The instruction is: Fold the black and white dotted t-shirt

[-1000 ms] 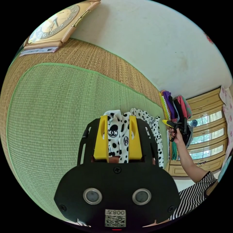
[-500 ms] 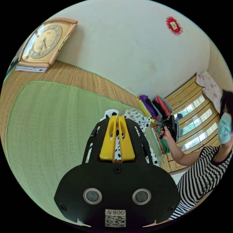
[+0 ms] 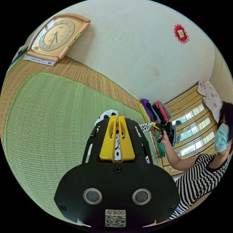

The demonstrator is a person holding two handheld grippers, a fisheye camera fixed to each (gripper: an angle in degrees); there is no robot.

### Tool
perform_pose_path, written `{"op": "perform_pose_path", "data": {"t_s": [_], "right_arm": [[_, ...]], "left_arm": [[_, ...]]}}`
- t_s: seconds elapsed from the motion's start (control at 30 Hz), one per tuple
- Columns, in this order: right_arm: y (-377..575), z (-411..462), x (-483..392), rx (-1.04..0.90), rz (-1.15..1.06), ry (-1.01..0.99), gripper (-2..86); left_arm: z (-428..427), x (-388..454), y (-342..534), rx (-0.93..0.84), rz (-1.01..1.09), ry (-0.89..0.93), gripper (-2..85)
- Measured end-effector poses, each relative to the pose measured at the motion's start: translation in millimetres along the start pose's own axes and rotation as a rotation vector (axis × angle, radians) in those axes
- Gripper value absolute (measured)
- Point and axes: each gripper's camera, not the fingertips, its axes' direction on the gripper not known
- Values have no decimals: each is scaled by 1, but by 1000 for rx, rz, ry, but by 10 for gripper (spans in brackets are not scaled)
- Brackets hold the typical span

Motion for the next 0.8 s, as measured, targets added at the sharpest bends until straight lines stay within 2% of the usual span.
{"op": "perform_pose_path", "data": {"t_s": [0.23,0.43,0.67,0.8], "right_arm": [[-47,20,10,-34,29,25,9],[-82,88,44,-207,136,75,13],[-78,92,45,-206,129,137,26],[-37,67,20,-219,22,153,43]], "left_arm": [[30,-20,-48,-52,-16,-86,14],[80,-55,-63,-163,-126,-144,36],[50,-60,-29,-81,-108,-70,74],[30,-56,17,-152,-98,-73,81]]}}
